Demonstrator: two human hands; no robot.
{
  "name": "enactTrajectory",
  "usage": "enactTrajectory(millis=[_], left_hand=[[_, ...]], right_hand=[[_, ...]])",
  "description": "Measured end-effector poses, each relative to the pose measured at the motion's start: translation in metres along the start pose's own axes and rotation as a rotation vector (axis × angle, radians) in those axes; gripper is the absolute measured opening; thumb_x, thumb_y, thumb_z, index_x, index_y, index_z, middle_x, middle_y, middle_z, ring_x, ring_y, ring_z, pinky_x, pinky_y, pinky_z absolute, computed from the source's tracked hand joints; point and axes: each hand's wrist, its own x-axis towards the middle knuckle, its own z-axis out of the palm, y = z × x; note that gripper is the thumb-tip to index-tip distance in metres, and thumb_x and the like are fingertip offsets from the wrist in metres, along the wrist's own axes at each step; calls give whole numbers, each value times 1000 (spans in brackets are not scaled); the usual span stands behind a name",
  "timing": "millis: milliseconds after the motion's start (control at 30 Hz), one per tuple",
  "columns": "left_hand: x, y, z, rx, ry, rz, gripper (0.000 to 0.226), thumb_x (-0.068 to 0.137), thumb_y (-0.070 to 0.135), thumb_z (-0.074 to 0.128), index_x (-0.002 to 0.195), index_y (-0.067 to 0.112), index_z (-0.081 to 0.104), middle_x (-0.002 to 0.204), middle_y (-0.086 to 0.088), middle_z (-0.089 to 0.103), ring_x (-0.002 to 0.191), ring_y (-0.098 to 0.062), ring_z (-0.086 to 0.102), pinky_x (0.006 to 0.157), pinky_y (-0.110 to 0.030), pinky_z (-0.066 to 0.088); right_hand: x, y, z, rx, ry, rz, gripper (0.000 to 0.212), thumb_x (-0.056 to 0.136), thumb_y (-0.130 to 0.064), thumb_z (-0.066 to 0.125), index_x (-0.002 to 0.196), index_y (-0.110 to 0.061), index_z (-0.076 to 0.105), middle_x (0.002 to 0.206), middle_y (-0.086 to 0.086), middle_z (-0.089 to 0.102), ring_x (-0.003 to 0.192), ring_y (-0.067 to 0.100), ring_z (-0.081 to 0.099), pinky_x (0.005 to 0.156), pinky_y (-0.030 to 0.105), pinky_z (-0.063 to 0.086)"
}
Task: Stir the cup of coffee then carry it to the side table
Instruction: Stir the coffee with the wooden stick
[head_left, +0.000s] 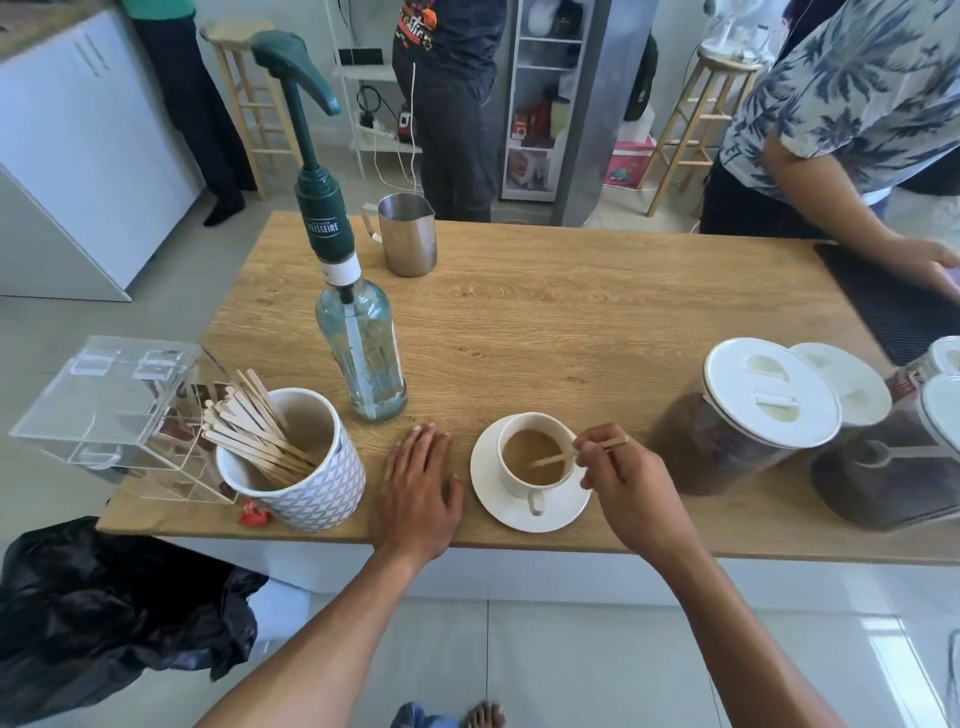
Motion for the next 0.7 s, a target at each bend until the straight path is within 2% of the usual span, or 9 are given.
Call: enactTrajectory(millis=[67,133,267,367,533,600,700], left_hand=[[0,-1,0,0,3,0,55,94,38,38,144,16,46,156,-4,37,147,-20,25,119,-42,22],[0,-2,-1,0,5,-4,55,94,38,38,144,16,46,156,-4,37,147,-20,25,119,-42,22],[-2,1,-3,13,7,8,54,94,37,38,143,15,47,155,-4,39,147,-21,26,120,-41,21],[-2,2,-5,9,11,8,54,94,38,37,142,15,47,154,-5,40,147,-21,26,120,-41,22],[0,2,-6,13,12,4,55,95,39,34,143,16,46,154,-5,39,147,-21,25,121,-41,20],[0,2,-6,14,10,6,55,95,39,33,143,16,46,154,-5,39,147,-21,25,121,-41,20],[-1,2,-5,11,3,1,56,94,39,34,143,16,46,155,-4,39,147,-20,24,121,-41,21]], right_hand=[[3,1,-3,18,70,36,21,99,-11,46,87,-17,61,80,-1,66,64,9,61,64,26,49],[8,-1,-3,21,121,34,18,100,-13,46,89,-15,60,79,0,66,65,9,61,60,17,46],[6,-4,3,-14,41,-17,16,100,-15,49,91,-18,62,82,-7,67,68,4,63,60,11,44],[1,0,-1,26,3,8,22,99,-10,49,84,-19,63,85,-9,67,64,4,63,62,15,46],[9,-1,-10,6,121,20,18,100,-13,48,88,-17,61,74,-3,65,66,5,61,59,12,43],[9,-5,-5,-16,74,-23,16,100,-15,50,91,-18,62,77,-4,67,68,4,63,60,12,45],[2,-3,-1,0,1,-24,21,99,-13,51,87,-22,65,85,-9,69,69,8,65,65,19,50]])
